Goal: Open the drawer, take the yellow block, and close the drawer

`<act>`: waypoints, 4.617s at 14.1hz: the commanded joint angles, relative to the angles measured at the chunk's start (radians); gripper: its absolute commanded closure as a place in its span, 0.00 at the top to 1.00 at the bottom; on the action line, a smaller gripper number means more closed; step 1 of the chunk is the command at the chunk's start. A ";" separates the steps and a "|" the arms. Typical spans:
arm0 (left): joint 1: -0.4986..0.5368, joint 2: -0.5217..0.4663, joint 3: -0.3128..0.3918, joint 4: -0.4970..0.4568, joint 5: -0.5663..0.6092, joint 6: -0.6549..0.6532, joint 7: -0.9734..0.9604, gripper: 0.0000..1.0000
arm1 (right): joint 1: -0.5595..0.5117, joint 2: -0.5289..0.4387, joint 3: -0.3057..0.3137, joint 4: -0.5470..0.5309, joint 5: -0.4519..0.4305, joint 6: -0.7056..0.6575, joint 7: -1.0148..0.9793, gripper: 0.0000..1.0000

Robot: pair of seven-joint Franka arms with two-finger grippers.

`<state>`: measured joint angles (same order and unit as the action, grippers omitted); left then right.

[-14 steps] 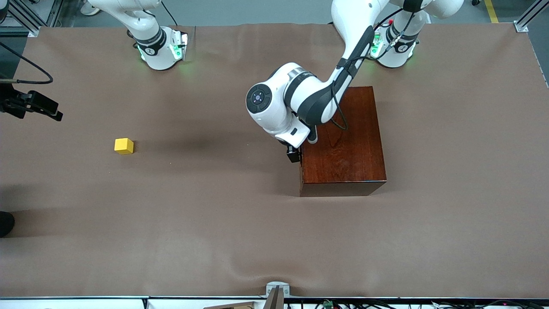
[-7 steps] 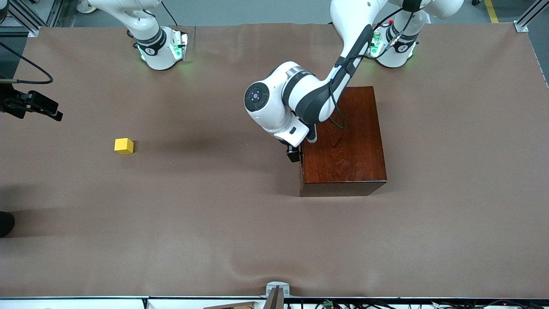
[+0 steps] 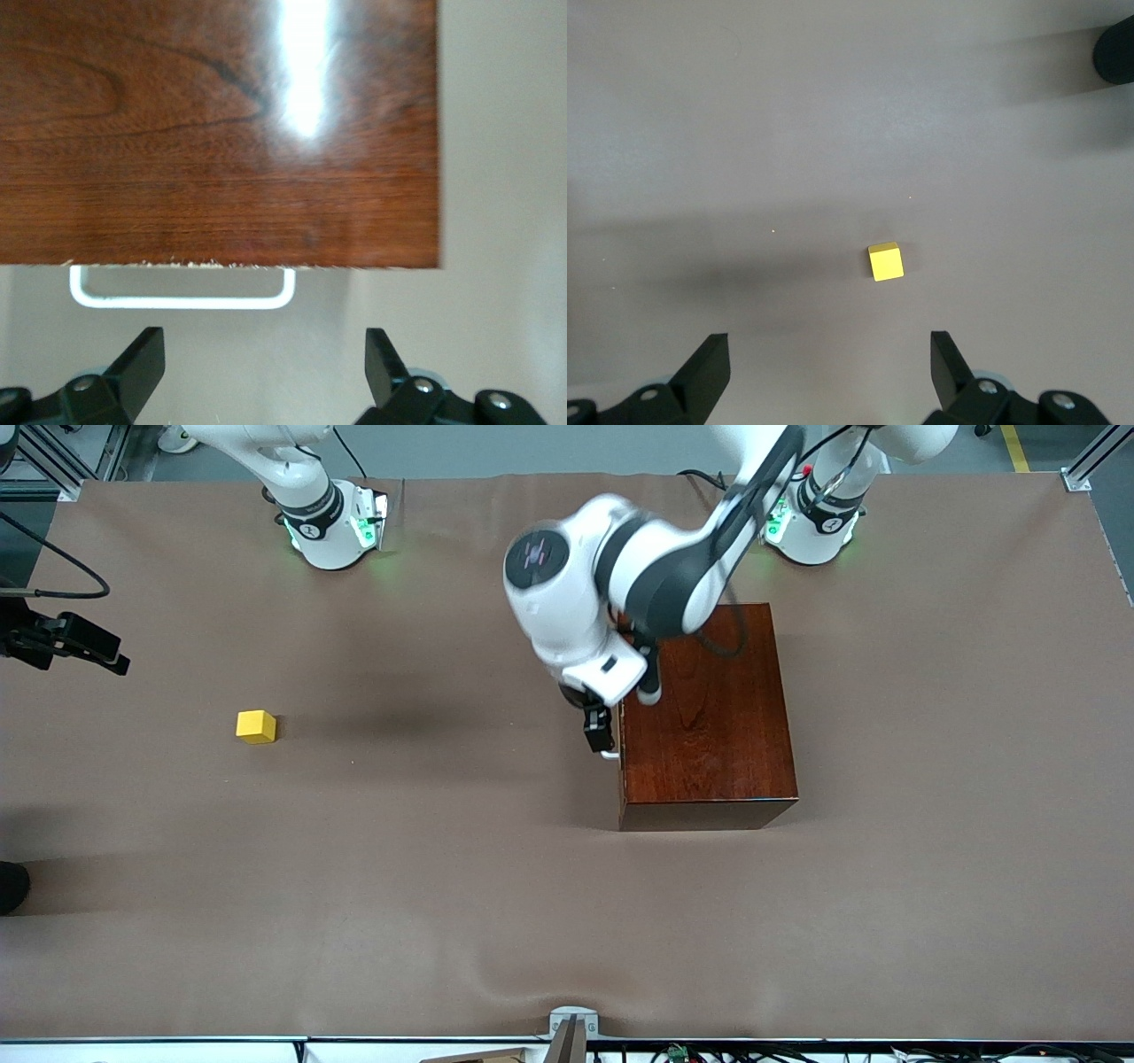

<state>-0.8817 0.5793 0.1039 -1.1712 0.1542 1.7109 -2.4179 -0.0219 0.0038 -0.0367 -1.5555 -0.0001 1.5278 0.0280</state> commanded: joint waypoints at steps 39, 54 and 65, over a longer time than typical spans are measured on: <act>0.842 -0.558 -0.032 -0.505 -0.226 -0.062 2.102 1.00 | 0.008 -0.008 -0.003 -0.002 -0.001 0.000 0.012 1.00; 0.897 -0.619 -0.205 -0.404 -0.113 -0.195 2.343 1.00 | 0.008 -0.008 -0.003 -0.002 -0.001 0.000 0.013 1.00; 0.908 -0.615 -0.210 -0.390 -0.136 -0.266 2.445 1.00 | 0.008 -0.008 -0.003 -0.002 -0.001 0.000 0.012 1.00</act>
<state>0.0165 -0.0394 -0.1011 -1.5647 0.0201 1.4691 0.0013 -0.0217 0.0038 -0.0362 -1.5555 -0.0001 1.5278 0.0280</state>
